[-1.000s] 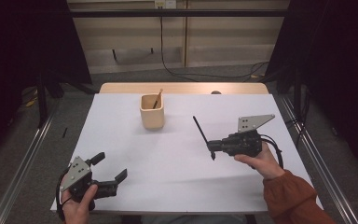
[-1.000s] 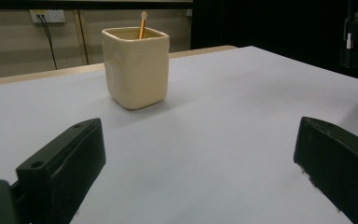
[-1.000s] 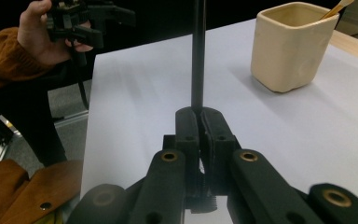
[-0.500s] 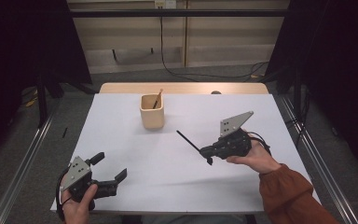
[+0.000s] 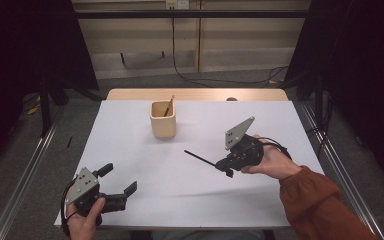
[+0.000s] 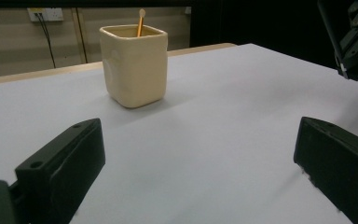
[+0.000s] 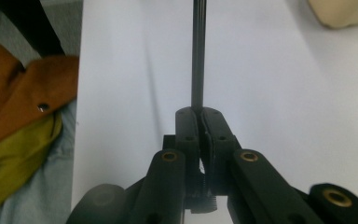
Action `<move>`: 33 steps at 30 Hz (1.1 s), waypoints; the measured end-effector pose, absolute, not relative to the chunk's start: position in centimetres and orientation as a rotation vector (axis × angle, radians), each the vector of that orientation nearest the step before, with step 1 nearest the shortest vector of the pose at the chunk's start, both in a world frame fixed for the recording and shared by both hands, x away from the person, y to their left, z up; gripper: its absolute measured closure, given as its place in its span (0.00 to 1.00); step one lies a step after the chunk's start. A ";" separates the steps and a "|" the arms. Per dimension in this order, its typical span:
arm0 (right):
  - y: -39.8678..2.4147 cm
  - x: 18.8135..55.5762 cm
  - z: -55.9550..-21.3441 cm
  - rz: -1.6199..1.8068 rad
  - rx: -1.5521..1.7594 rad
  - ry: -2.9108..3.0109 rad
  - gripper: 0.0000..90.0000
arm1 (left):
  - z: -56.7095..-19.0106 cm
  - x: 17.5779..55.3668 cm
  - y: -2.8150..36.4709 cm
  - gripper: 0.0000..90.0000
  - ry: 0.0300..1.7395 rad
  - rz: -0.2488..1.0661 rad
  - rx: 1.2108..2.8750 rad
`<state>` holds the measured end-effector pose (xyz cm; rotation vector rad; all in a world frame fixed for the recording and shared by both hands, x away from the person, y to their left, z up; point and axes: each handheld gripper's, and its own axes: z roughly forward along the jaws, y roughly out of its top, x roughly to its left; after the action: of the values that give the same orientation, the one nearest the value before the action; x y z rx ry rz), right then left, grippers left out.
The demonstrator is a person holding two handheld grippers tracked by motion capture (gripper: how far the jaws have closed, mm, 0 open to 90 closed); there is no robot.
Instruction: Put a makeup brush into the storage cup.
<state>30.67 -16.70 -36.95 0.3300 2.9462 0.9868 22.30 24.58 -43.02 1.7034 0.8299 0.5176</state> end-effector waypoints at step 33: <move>-14.1 31.1 -38.8 0.302 0.169 3.179 0.96 | -43.1 22.5 24.7 0.02 0.829 0.515 1.723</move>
<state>31.12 -14.10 -38.80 0.1690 3.1790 0.3022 22.48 24.68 -43.09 1.7230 0.8288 0.5155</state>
